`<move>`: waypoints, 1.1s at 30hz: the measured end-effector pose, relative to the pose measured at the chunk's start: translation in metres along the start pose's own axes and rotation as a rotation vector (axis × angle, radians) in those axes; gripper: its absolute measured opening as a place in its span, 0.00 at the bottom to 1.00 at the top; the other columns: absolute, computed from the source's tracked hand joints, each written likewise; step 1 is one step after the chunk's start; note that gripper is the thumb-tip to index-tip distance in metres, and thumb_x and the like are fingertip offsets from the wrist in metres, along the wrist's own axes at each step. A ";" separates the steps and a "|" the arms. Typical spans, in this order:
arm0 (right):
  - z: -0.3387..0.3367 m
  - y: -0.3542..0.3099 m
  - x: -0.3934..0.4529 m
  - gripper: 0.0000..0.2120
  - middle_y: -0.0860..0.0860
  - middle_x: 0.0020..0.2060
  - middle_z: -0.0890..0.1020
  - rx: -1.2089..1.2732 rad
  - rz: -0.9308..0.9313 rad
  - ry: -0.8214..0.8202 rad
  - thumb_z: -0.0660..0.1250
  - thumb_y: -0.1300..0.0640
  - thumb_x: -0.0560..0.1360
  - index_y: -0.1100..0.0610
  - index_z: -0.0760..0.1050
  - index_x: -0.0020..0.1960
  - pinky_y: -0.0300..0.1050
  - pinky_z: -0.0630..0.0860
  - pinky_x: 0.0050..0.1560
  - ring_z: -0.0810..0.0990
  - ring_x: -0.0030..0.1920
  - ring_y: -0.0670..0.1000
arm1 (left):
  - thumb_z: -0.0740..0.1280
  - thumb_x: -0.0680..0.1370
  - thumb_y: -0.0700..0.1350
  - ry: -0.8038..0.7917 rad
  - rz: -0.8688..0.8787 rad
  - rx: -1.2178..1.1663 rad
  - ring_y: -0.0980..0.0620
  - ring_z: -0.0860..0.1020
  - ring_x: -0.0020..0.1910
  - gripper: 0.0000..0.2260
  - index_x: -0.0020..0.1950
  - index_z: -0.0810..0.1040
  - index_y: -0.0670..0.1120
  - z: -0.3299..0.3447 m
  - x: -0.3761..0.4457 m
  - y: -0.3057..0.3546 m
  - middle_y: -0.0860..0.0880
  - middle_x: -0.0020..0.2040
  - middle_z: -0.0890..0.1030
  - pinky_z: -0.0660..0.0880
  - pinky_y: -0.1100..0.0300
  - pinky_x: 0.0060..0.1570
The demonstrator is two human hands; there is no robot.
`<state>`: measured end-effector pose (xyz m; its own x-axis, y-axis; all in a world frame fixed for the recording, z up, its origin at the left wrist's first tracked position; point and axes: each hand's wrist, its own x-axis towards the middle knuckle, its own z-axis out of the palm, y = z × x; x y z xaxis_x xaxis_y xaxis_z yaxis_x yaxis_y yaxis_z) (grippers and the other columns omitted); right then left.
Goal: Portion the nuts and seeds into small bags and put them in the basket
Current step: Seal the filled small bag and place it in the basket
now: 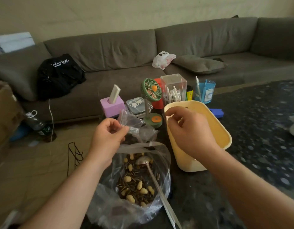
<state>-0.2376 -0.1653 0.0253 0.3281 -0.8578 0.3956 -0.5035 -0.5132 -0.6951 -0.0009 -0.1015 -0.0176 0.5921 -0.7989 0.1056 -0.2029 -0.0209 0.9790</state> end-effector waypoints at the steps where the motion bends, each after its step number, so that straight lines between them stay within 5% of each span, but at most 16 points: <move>1: 0.006 -0.005 -0.006 0.10 0.39 0.40 0.80 0.074 0.021 -0.018 0.66 0.57 0.83 0.45 0.81 0.60 0.36 0.80 0.35 0.82 0.38 0.44 | 0.77 0.77 0.40 -0.011 0.002 0.005 0.47 0.83 0.45 0.07 0.47 0.79 0.46 -0.005 -0.007 0.001 0.47 0.44 0.83 0.85 0.45 0.53; 8: 0.064 -0.025 -0.053 0.07 0.44 0.45 0.84 0.336 0.182 -0.318 0.70 0.54 0.81 0.42 0.80 0.54 0.44 0.84 0.42 0.84 0.41 0.44 | 0.71 0.82 0.38 -0.105 -0.035 -0.097 0.48 0.88 0.49 0.05 0.57 0.83 0.44 -0.020 -0.053 -0.008 0.46 0.48 0.89 0.85 0.48 0.56; 12: 0.078 -0.023 -0.066 0.02 0.45 0.44 0.86 0.337 0.270 -0.320 0.73 0.48 0.78 0.43 0.81 0.51 0.52 0.85 0.48 0.85 0.43 0.45 | 0.75 0.79 0.37 -0.159 -0.110 -0.078 0.46 0.88 0.50 0.11 0.57 0.79 0.47 -0.022 -0.065 -0.020 0.47 0.47 0.89 0.84 0.45 0.56; 18: 0.079 -0.040 -0.067 0.12 0.42 0.43 0.84 0.181 0.230 -0.290 0.72 0.36 0.75 0.44 0.80 0.50 0.43 0.83 0.47 0.83 0.43 0.40 | 0.79 0.76 0.36 -0.312 -0.149 -0.025 0.53 0.88 0.47 0.09 0.52 0.86 0.48 -0.023 -0.075 -0.020 0.49 0.46 0.89 0.81 0.60 0.48; 26: 0.075 -0.052 -0.031 0.15 0.48 0.38 0.82 -0.233 0.125 -0.565 0.60 0.50 0.82 0.51 0.79 0.39 0.43 0.74 0.38 0.81 0.40 0.49 | 0.76 0.79 0.39 -0.318 -0.366 -0.182 0.47 0.88 0.45 0.03 0.53 0.86 0.42 -0.015 -0.070 -0.016 0.45 0.44 0.89 0.85 0.55 0.48; 33: 0.088 -0.050 -0.026 0.16 0.53 0.37 0.84 -0.105 0.260 -0.402 0.60 0.52 0.80 0.57 0.79 0.37 0.51 0.80 0.40 0.83 0.40 0.55 | 0.69 0.83 0.36 -0.131 -0.515 -0.501 0.44 0.85 0.43 0.03 0.50 0.81 0.40 -0.008 -0.065 -0.014 0.41 0.42 0.86 0.86 0.47 0.50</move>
<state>-0.1503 -0.1144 -0.0032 0.4531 -0.8894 -0.0609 -0.6808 -0.3011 -0.6677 -0.0304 -0.0441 -0.0364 0.4119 -0.8277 -0.3812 0.4759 -0.1613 0.8646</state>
